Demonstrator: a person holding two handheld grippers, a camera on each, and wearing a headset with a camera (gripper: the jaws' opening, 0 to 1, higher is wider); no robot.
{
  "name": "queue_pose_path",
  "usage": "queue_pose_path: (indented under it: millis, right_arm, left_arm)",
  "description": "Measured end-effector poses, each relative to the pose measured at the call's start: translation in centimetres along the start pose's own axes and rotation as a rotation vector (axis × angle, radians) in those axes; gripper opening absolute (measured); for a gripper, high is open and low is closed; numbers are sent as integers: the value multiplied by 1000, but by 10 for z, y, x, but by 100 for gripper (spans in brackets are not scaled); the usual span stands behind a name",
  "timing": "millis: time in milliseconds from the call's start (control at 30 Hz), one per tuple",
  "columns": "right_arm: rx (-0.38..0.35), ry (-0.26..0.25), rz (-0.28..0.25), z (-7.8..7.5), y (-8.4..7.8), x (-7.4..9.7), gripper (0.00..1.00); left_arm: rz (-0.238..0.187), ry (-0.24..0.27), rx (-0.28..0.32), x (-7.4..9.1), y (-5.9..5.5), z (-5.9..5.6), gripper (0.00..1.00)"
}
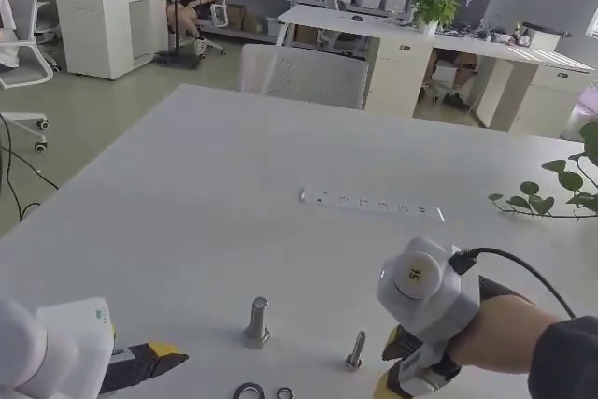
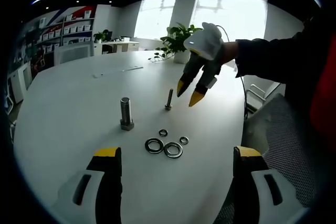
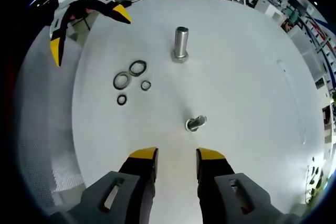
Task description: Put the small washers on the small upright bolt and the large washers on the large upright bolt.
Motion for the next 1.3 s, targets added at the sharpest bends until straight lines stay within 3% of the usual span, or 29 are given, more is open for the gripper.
queue_pose_path:
  millis: [600, 1300]
  right_arm:
    - [1, 27, -47, 31, 8, 9, 31]
    - [161, 67, -44, 75, 52, 1, 29]
  left_arm:
    - [-17, 6, -8, 4, 1, -3, 87]
    - [-29, 14, -12, 9, 3, -5, 87]
Point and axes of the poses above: the centre of the closed fingertips' face, and the gripper's own axes: x roughly backward along the fingers, z roughly to its left, y roughly out of its top, the point moved 4 cm from there along x, roughly backward along the fingers, and after that the axes turned 15 degrees about z, right-handed, at the moved point
